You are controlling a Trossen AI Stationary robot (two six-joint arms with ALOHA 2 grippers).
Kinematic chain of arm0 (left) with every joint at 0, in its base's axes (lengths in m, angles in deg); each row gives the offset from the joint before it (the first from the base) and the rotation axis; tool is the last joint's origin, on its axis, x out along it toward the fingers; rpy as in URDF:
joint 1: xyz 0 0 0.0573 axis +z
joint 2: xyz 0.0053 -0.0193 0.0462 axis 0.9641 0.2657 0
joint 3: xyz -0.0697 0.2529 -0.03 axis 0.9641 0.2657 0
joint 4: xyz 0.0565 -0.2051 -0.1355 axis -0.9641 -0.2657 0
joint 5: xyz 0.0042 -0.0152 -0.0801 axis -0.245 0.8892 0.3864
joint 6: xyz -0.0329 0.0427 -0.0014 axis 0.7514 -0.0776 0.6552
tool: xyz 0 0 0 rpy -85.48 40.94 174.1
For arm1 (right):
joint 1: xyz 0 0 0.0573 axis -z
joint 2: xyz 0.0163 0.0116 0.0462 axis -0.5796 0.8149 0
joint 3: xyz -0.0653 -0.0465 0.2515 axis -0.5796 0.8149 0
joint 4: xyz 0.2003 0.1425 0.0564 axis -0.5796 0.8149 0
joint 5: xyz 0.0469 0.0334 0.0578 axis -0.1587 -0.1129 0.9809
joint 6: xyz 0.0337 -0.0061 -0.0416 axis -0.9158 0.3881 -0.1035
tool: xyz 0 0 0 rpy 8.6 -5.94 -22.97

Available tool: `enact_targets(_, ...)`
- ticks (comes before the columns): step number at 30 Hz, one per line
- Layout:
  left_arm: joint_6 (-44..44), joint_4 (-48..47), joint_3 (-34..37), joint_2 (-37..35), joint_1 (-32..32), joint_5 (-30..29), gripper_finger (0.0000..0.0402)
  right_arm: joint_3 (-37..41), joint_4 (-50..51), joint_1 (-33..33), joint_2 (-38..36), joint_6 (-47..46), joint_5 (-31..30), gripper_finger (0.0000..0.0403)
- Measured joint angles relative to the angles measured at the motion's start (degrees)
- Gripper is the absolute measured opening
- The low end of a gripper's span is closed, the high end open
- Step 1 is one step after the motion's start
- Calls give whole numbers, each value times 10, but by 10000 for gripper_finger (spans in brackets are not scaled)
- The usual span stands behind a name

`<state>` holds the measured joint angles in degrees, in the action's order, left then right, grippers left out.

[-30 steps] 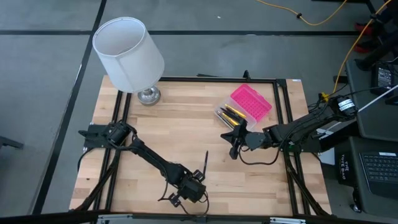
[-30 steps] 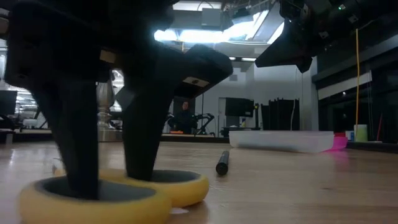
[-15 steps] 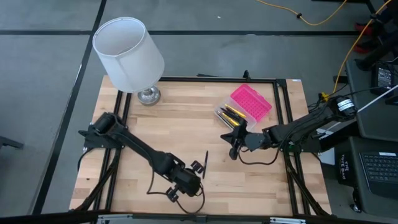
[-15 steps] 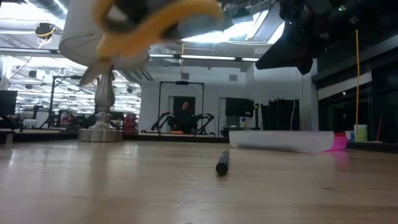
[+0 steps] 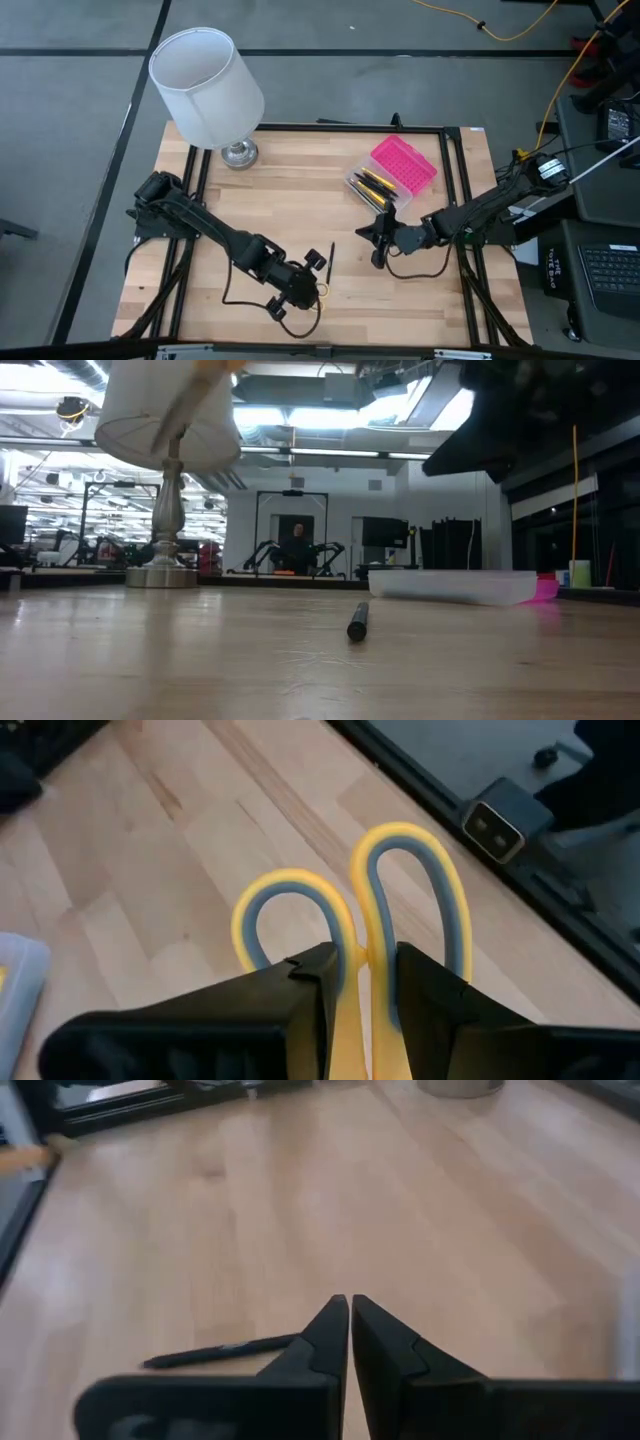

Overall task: Pick & place school supplies into a supply box
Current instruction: Put the yellow scissors into the pink supply box

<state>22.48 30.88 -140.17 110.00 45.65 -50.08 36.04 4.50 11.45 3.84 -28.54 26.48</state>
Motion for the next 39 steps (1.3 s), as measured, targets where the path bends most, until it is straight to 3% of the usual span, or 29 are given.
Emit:
enact_targets(7, 32, 215, 161, -22, 9, 9, 67, 0, -9, -65, 0, -9, -45, 23)
enact_targets(14, 41, 532, 329, -56, 21, 84, 67, 0, -12, -105, 0, -41, -65, 23)
enact_targets(20, 52, 687, 421, -86, 46, 111, 67, 0, -13, -128, 0, -53, -94, 23)
enact_targets(29, 47, 810, 490, -123, 121, 221, 67, 0, -27, -121, 0, 23, -112, 24)
enact_targets(39, 49, 814, 491, -121, 239, 341, 67, 0, -78, -72, 0, 186, -91, 23)
